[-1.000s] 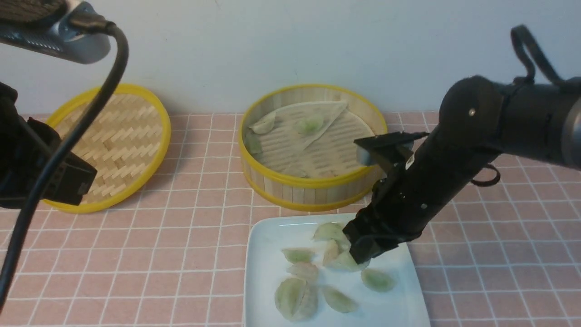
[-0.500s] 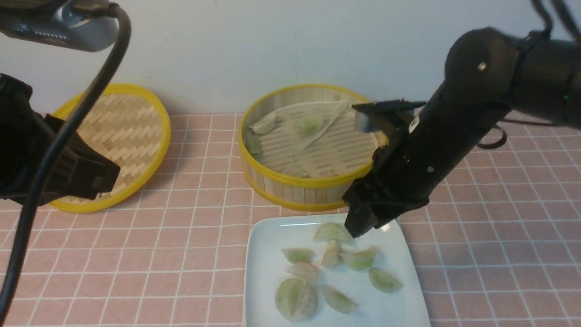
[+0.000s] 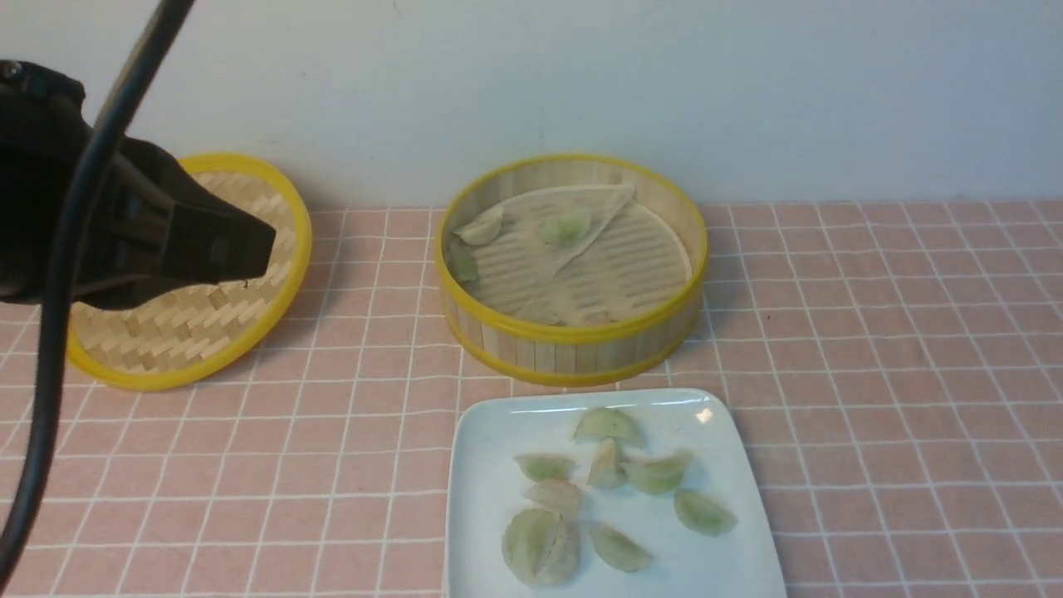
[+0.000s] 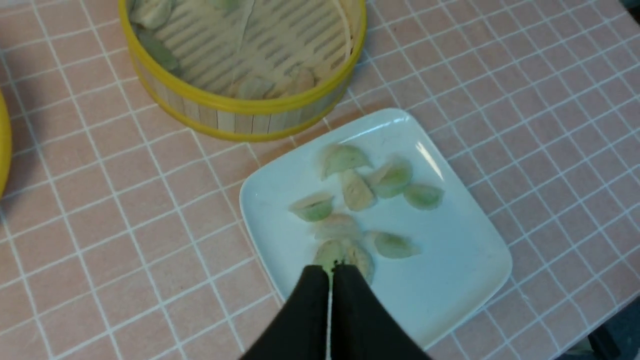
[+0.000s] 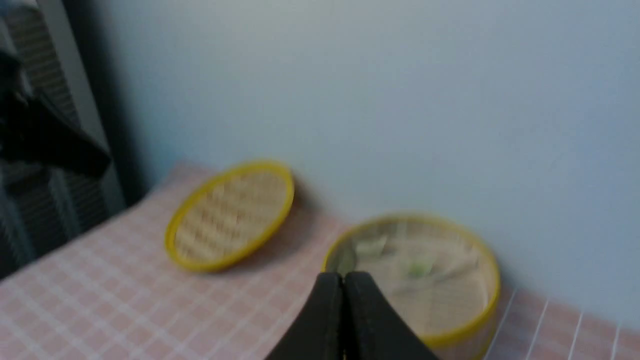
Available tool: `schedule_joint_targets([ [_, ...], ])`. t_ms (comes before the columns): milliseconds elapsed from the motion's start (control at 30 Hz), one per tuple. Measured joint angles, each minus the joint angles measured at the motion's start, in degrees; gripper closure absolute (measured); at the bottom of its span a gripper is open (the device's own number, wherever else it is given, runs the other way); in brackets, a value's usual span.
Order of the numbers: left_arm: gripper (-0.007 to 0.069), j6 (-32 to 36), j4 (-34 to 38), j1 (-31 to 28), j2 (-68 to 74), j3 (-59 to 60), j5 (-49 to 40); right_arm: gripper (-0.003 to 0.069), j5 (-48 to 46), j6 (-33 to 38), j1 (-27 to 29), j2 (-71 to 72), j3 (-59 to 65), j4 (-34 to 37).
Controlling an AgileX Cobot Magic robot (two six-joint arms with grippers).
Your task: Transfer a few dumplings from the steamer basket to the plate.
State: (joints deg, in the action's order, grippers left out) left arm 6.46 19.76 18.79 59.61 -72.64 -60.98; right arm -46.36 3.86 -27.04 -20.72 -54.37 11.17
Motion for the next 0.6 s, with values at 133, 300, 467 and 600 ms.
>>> schedule_joint_targets([
  [133, 0.0631, 0.9, 1.8, 0.0, 0.0, 0.0, 1.7, 0.0672, 9.3, -5.0, 0.0, 15.4, 12.2, -5.9],
  [300, 0.0631, 2.8, 2.7, -0.1, 0.0, 0.0, 2.2, 0.0672, 15.1, -12.6, 0.0, 21.7, 21.4, -11.2],
  [467, 0.0631, 4.4, 3.0, -0.1, -2.9, 1.8, 2.3, 0.0673, 16.2, -14.9, 0.0, 21.7, 22.9, -12.2],
  [600, 0.0631, 4.9, 3.3, -0.1, -11.7, 7.2, 5.1, 0.0673, 16.3, -15.0, 0.0, 21.7, 23.0, -12.7],
])
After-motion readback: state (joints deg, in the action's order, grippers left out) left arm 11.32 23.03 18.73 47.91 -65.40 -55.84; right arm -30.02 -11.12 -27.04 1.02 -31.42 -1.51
